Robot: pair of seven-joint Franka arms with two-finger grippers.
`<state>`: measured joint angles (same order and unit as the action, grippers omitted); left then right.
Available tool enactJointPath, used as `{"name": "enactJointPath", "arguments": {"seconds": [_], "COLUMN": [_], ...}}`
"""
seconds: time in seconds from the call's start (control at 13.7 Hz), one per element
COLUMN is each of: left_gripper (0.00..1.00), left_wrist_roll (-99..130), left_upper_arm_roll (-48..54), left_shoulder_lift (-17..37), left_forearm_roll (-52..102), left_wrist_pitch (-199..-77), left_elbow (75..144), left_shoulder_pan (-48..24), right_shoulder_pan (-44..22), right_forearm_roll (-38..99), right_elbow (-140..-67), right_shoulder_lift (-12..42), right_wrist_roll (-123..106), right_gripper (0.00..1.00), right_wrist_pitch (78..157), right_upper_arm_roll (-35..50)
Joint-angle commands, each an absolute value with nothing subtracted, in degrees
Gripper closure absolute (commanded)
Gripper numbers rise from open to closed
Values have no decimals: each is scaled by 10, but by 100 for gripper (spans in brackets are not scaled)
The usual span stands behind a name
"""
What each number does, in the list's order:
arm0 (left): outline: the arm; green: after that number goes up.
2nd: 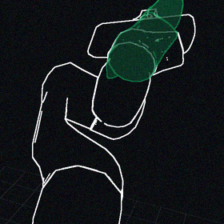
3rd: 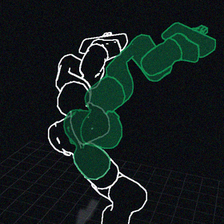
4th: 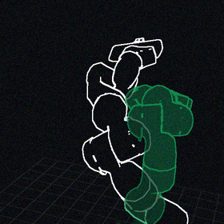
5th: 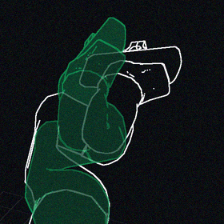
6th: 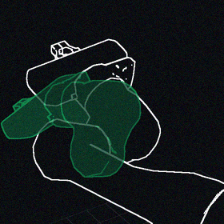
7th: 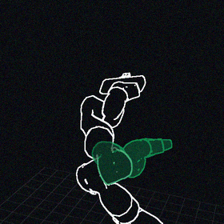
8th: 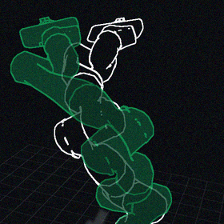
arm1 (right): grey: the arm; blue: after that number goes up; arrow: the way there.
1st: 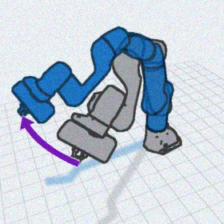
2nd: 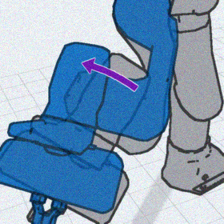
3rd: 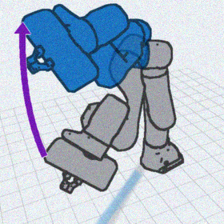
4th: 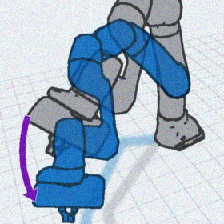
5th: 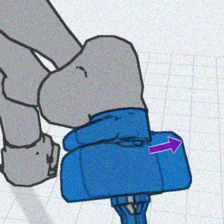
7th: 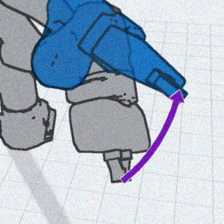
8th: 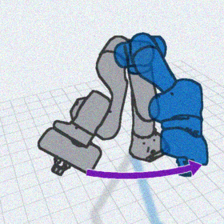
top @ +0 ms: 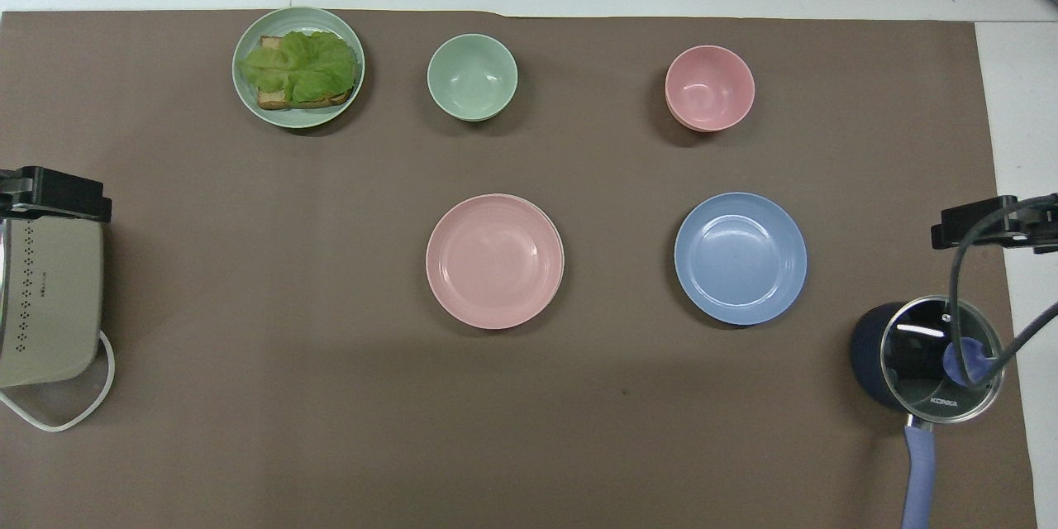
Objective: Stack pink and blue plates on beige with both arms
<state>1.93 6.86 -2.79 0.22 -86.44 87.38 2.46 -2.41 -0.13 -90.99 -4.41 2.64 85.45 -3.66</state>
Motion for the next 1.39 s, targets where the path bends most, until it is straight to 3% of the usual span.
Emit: {"name": "enactJointPath", "arguments": {"seconds": [0.0, 0.73, 1.02, 1.31], "left_gripper": [0, 0, 0, 0], "left_wrist_roll": [17, 18, 18, 17], "left_upper_arm_roll": [67, 67, 67, 67], "left_shoulder_lift": [-32, -32, -32, -32], "left_forearm_roll": [-5, -5, -5, -5], "left_wrist_pitch": [-859, -859, -859, -859], "left_elbow": [878, 878, 878, 878], "left_shoulder_pan": [22, 22, 22, 22], "right_shoulder_pan": [-21, -10, -9, -4], "right_forearm_roll": [4, -2, 2, 4], "right_elbow": [-906, -917, -1028, -1138], "right_shoulder_lift": [-45, -47, -51, 9], "right_wrist_roll": [17, 13, -22, -84], "right_gripper": [0, 0, 0, 0], "right_wrist_pitch": [854, 866, 987, 1134], "right_upper_arm_roll": [-36, -39, -38, -38]}}
